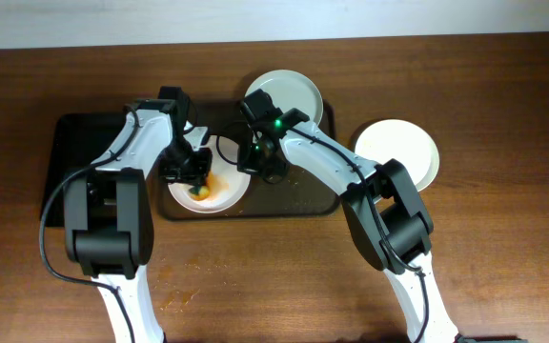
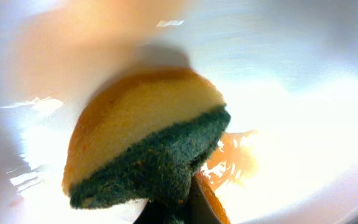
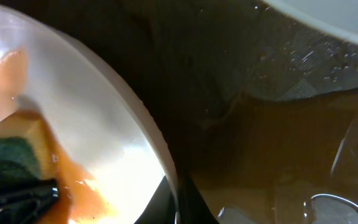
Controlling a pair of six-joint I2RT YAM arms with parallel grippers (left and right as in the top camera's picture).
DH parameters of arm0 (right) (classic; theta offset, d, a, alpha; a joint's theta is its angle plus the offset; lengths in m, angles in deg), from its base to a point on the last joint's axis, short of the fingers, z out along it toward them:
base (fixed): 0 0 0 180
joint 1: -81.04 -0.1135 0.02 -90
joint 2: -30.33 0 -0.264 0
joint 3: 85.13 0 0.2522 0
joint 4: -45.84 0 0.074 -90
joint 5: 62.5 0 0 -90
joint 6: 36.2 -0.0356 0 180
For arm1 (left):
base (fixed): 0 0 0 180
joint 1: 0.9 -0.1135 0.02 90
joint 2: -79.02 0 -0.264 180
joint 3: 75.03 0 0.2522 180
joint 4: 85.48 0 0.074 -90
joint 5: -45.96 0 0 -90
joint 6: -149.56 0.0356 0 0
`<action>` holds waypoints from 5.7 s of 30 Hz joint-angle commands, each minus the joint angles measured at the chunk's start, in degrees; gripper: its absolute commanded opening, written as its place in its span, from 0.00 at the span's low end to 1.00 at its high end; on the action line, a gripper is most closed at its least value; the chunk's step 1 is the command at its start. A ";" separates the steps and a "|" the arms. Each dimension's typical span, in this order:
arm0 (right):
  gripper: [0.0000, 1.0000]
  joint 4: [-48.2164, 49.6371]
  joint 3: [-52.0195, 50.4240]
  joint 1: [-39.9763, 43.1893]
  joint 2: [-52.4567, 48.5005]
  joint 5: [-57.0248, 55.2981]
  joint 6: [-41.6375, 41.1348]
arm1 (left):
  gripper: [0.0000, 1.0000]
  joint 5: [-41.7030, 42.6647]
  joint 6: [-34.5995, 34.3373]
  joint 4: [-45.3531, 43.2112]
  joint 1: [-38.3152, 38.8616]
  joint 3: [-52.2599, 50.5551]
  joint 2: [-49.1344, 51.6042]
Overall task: Clean dirty plates on tray and stack at the side
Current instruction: 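Scrub the front white plate with the sponge in the left gripper, then lift the front plate with the right gripper and stack it on the side plate, then move the right gripper to the back plate and drag it to tray center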
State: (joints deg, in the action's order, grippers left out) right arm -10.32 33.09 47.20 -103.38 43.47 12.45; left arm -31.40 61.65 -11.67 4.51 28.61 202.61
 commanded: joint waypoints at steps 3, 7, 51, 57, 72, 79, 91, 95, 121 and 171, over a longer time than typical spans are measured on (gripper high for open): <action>0.04 0.22 0.61 0.13 -0.83 -0.50 -0.50 | 0.01 10.38 -0.13 -7.13 -1.22 -1.51 2.45; 0.04 0.22 0.59 0.13 -0.83 -0.50 -0.50 | 0.01 -2.60 -5.09 -14.56 -3.08 -1.51 2.45; 0.04 0.24 0.59 0.20 -1.62 0.90 -0.46 | 0.01 -11.17 -12.28 4.42 -3.41 31.08 2.40; 0.18 1.77 0.59 0.07 -1.68 -1.44 -0.57 | 0.01 -11.17 -10.99 8.63 -8.31 33.22 2.40; 0.04 -15.61 13.46 -0.44 7.93 -18.27 17.84 | 0.01 -11.15 -8.90 11.87 -12.63 33.03 3.10; 0.04 -19.39 17.38 -7.45 10.47 -47.87 21.75 | 0.01 -11.15 -8.90 7.72 -14.71 33.03 3.13; 0.04 -18.16 17.38 -22.32 10.47 -93.57 23.10 | 0.01 -11.15 -8.90 5.53 -14.69 33.03 3.15; 0.04 -17.38 17.38 -22.56 10.47 -96.59 23.10 | 0.01 -10.95 -8.90 5.35 -14.69 33.03 3.15; 0.04 -30.14 -3.32 49.72 16.02 -11.65 20.90 | 0.01 -10.95 -8.90 6.16 -14.53 33.03 3.15; 0.50 -15.54 8.37 7.96 0.33 -1.84 13.90 | 0.01 -10.93 -8.90 5.97 -13.55 33.03 3.15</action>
State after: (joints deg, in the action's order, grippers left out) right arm -27.74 38.88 53.58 -103.44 41.41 17.09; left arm -42.18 51.82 -5.55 -9.21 60.68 205.14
